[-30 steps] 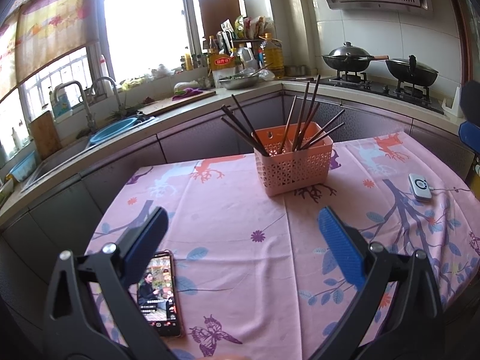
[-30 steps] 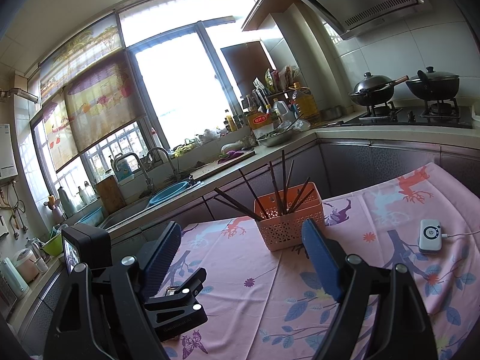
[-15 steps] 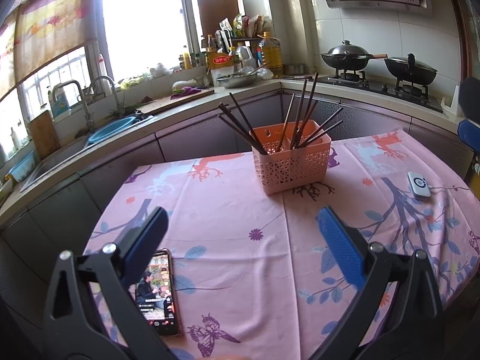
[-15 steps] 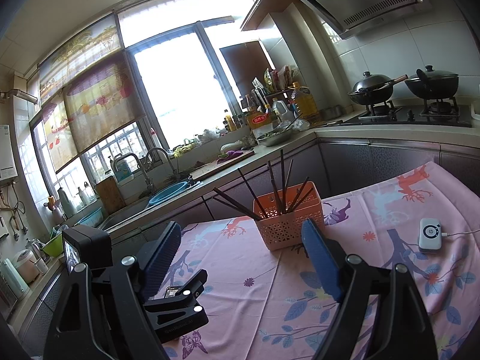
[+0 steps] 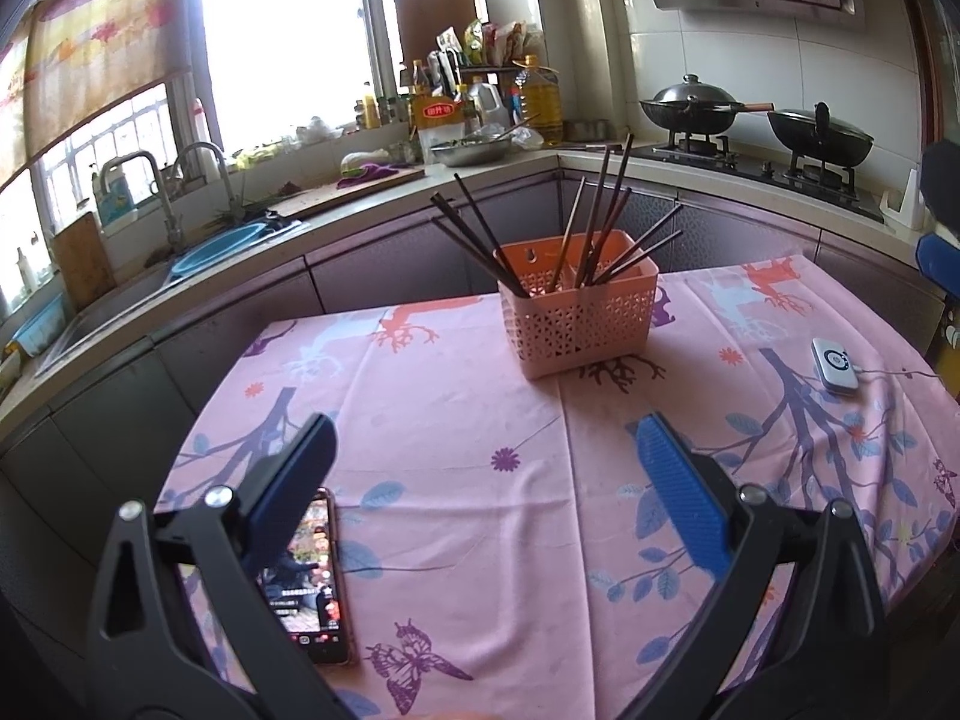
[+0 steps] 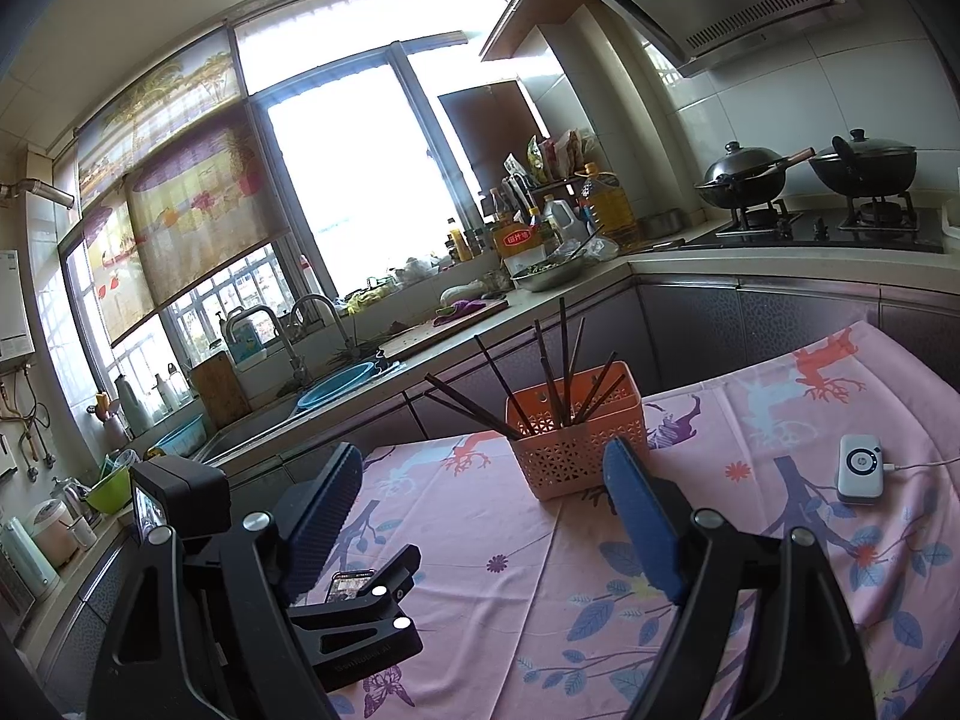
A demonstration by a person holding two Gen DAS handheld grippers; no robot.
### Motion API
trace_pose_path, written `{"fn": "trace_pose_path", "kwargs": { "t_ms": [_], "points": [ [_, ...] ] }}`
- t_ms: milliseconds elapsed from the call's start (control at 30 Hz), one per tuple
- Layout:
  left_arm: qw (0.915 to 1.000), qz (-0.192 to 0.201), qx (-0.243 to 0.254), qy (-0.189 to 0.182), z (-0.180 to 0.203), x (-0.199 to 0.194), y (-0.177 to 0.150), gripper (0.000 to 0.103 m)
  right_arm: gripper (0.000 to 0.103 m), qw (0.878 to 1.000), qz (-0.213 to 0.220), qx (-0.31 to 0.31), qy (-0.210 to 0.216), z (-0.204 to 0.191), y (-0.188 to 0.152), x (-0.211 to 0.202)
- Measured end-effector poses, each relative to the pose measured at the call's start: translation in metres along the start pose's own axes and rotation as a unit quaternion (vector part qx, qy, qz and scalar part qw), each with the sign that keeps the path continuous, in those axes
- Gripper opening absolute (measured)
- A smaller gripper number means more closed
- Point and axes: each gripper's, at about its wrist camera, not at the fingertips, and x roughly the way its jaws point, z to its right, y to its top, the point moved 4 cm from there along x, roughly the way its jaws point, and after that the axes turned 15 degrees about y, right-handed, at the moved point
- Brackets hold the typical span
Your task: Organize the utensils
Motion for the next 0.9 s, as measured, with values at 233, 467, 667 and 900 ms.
{"fn": "trace_pose_path", "kwargs": {
  "t_ms": [233,467,667,900],
  "points": [
    [1.0,-0.002,-0.001,-0.003,-0.0032,0.0017,0.0001,0.096,0.048,1.0,0.0,0.0,-0.001,0.0008,0.0007,-0.0006],
    [1.0,-0.003,0.0,-0.002,-0.004,0.0021,0.0003,0.096,0.048,1.0,-0.001,-0.001,0.0,-0.0005,-0.0001,0.0001],
    [1.0,-0.002,-0.002,-0.003,-0.0042,0.0019,-0.0001,0.096,0.048,1.0,0.0,-0.001,-0.001,-0.0012,-0.0003,0.0004],
    [1.0,-0.003,-0.002,-0.003,-0.0059,0.0024,0.0005,0.096,0.048,1.0,-0.001,-0.002,0.0,-0.0009,0.0003,0.0001]
  ]
}}
